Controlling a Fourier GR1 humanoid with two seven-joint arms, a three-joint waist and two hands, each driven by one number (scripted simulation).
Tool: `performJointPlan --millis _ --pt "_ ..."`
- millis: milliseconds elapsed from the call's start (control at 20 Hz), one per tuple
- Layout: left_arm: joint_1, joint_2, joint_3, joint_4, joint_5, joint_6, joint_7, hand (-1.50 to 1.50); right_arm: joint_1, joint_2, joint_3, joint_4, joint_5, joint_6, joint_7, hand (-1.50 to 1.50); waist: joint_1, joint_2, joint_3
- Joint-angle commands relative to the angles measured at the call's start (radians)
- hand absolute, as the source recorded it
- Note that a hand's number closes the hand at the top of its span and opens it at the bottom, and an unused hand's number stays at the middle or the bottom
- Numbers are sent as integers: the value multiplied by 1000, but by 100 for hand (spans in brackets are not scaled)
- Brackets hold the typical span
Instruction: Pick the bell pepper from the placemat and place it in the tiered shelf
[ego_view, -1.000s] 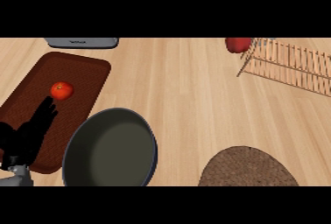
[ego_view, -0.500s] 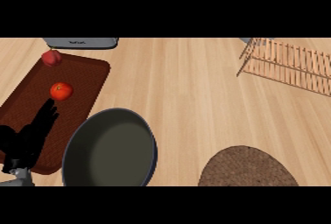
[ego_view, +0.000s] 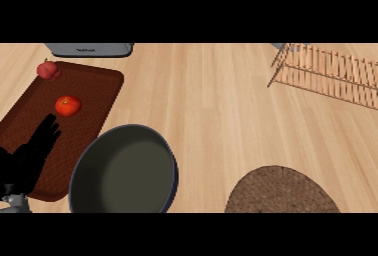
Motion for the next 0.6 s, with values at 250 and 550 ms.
performJointPlan --millis 250,550 --pt "-23 6 12 36 -3 3 13 0 14 -243 -173 0 -177 169 49 -150 -20 -1 0" --pt "21 0 14 -7 5 -8 -1 0 118 -503 -259 51 -212 295 87 -150 -22 -2 0"
